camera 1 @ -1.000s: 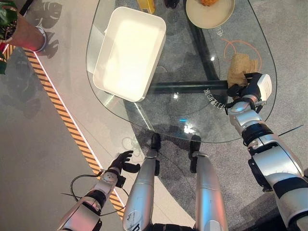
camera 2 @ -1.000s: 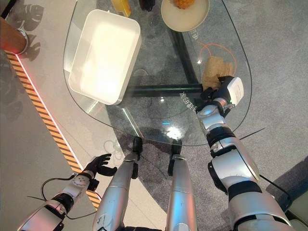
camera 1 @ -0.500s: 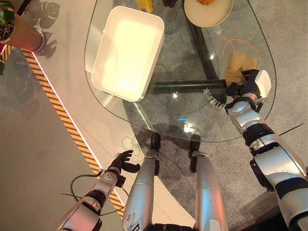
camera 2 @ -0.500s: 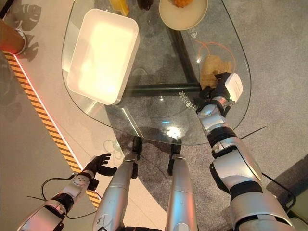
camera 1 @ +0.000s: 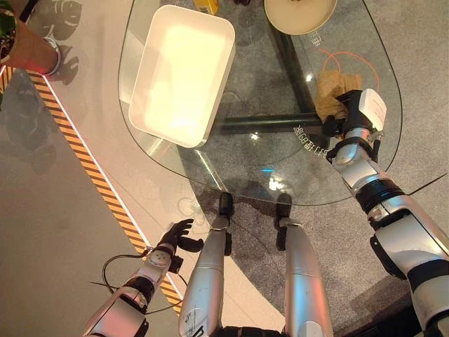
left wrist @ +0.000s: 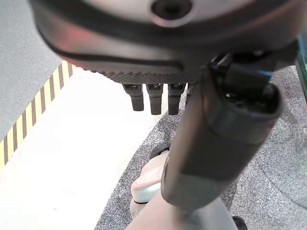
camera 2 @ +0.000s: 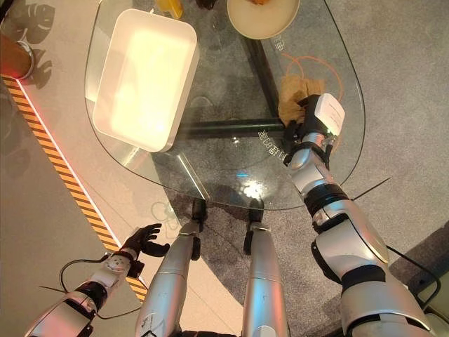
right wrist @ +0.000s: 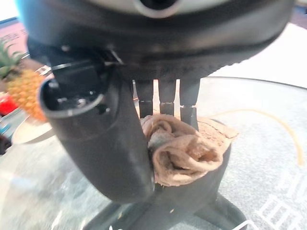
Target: Wipe the table with a cloth and put it in the basket.
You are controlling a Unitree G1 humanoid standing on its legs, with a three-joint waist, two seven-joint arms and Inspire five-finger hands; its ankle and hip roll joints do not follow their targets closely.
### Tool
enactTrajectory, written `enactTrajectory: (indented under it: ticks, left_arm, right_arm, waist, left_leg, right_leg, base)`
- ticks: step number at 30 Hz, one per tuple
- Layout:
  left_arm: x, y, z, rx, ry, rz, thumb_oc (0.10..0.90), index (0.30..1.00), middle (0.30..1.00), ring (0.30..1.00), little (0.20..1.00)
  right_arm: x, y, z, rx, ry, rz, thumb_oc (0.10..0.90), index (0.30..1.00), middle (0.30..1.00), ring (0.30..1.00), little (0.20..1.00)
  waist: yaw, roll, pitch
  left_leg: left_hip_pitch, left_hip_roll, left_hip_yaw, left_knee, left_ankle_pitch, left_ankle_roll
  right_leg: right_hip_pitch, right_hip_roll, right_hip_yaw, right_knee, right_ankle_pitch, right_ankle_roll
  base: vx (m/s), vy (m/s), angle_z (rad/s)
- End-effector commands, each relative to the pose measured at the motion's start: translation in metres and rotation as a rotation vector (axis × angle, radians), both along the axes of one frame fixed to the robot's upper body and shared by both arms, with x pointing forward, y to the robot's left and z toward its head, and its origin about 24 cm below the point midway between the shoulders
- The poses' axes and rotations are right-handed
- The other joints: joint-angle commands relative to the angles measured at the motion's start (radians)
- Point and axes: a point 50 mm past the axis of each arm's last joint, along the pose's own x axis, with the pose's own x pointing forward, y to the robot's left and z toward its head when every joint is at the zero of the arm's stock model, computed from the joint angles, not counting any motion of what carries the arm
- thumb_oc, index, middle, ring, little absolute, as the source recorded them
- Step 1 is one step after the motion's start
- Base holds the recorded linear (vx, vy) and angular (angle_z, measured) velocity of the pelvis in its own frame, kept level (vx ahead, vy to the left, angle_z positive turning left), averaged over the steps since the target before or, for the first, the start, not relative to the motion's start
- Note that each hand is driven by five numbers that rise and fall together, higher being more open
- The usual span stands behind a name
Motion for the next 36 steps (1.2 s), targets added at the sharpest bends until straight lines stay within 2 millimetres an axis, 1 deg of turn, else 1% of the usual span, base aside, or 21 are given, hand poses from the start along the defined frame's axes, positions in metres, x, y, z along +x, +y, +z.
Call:
enactTrajectory:
  ticks: [1,8,17,18,24,30,36]
  left_arm:
    - [-0.008,-0.011,-0.008,-0.012,0.024,-0.018,0.800,0.900,0.900,0.900,0.900]
    - [-0.006,-0.015,-0.007,-0.014,0.018,-0.023,0.800,0.900,0.900,0.900,0.900]
    - [-0.005,-0.016,-0.006,-0.017,0.015,-0.020,0.800,0.900,0.900,0.900,0.900]
    - [-0.005,-0.017,-0.006,-0.018,0.015,-0.022,0.800,0.900,0.900,0.900,0.900]
    - [-0.004,-0.017,-0.006,-0.017,0.013,-0.023,0.800,0.900,0.900,0.900,0.900]
    - [-0.004,-0.017,-0.005,-0.016,0.011,-0.022,0.800,0.900,0.900,0.900,0.900]
    - [-0.005,-0.017,-0.006,-0.015,0.014,-0.026,0.800,0.900,0.900,0.900,0.900]
  right_arm:
    - [-0.001,0.104,0.001,-0.065,0.024,0.459,0.100,0.300,0.300,0.300,0.200]
    - [-0.007,0.122,-0.014,-0.138,0.083,0.552,0.100,0.300,0.300,0.300,0.200]
    - [-0.015,0.137,-0.027,-0.158,0.123,0.637,0.100,0.300,0.300,0.300,0.200]
    - [-0.017,0.141,-0.029,-0.163,0.130,0.663,0.100,0.300,0.300,0.300,0.200]
    - [-0.025,0.158,-0.030,-0.177,0.143,0.755,0.100,0.300,0.300,0.300,0.200]
    - [-0.030,0.165,-0.033,-0.182,0.161,0.805,0.100,0.300,0.300,0.300,0.200]
    - [-0.038,0.177,-0.036,-0.203,0.186,0.894,0.100,0.300,0.300,0.300,0.200]
  waist:
    - [0.022,0.019,-0.019]
    - [0.018,0.020,-0.019]
    - [0.014,0.021,-0.019]
    - [0.013,0.021,-0.019]
    - [0.011,0.020,-0.019]
    - [0.010,0.020,-0.019]
    - [0.009,0.019,-0.019]
  left_leg:
    - [-0.014,-0.091,0.071,0.041,-0.025,0.078]
    - [-0.017,-0.095,0.073,0.041,-0.021,0.075]
    - [-0.017,-0.094,0.078,0.037,-0.017,0.074]
    - [-0.018,-0.094,0.078,0.036,-0.017,0.074]
    - [-0.017,-0.095,0.078,0.032,-0.012,0.073]
    - [-0.016,-0.095,0.079,0.028,-0.011,0.073]
    - [-0.015,-0.096,0.079,0.028,-0.010,0.072]
  right_leg:
    - [0.050,0.022,-0.078,-0.078,0.029,-0.007]
    - [0.051,0.019,-0.078,-0.086,0.034,-0.006]
    - [0.047,0.017,-0.077,-0.089,0.038,-0.005]
    - [0.046,0.015,-0.078,-0.090,0.039,-0.005]
    - [0.044,0.015,-0.077,-0.093,0.042,-0.005]
    - [0.045,0.012,-0.079,-0.097,0.042,-0.005]
    - [0.044,0.011,-0.079,-0.097,0.043,-0.006]
  base:
    - [0.00,0.000,0.00]
    - [0.00,0.001,0.03]
    - [0.00,0.004,0.02]
    - [0.00,0.000,0.00]
    - [0.00,0.000,0.00]
    - [0.00,0.000,0.00]
    - [0.00,0.000,0.00]
